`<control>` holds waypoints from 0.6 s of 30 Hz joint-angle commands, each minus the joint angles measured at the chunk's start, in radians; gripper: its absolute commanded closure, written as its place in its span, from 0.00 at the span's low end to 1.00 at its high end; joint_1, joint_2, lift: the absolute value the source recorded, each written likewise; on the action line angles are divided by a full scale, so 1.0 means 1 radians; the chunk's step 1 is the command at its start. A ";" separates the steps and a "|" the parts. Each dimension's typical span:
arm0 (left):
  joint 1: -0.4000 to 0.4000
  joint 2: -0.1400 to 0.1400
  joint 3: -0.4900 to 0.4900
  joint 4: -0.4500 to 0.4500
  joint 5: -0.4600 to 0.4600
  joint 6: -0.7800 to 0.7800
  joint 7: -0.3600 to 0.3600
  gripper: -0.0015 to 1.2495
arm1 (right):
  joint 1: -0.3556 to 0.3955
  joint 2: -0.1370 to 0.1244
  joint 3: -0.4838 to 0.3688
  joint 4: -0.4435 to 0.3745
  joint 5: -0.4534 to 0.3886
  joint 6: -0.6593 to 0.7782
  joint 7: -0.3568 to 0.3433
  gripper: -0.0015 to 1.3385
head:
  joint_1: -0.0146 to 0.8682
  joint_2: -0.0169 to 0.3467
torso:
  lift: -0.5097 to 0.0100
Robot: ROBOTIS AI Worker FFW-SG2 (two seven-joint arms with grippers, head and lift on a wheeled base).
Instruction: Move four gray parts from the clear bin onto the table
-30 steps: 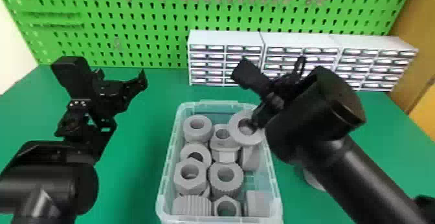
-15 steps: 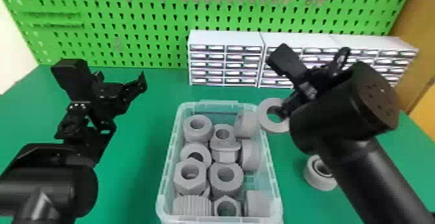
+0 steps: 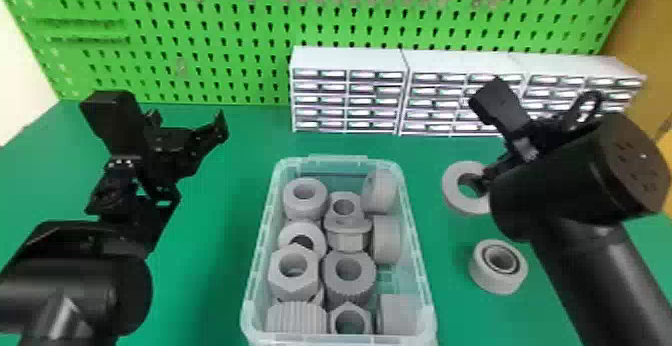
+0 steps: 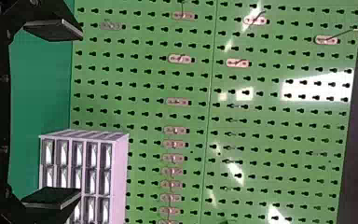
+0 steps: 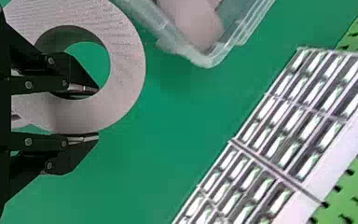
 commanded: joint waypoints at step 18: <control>-0.003 0.000 -0.003 0.002 -0.001 0.001 0.000 0.09 | 0.023 0.014 0.037 0.182 -0.090 -0.078 0.000 0.76 | 0.79 0.12 | 0.89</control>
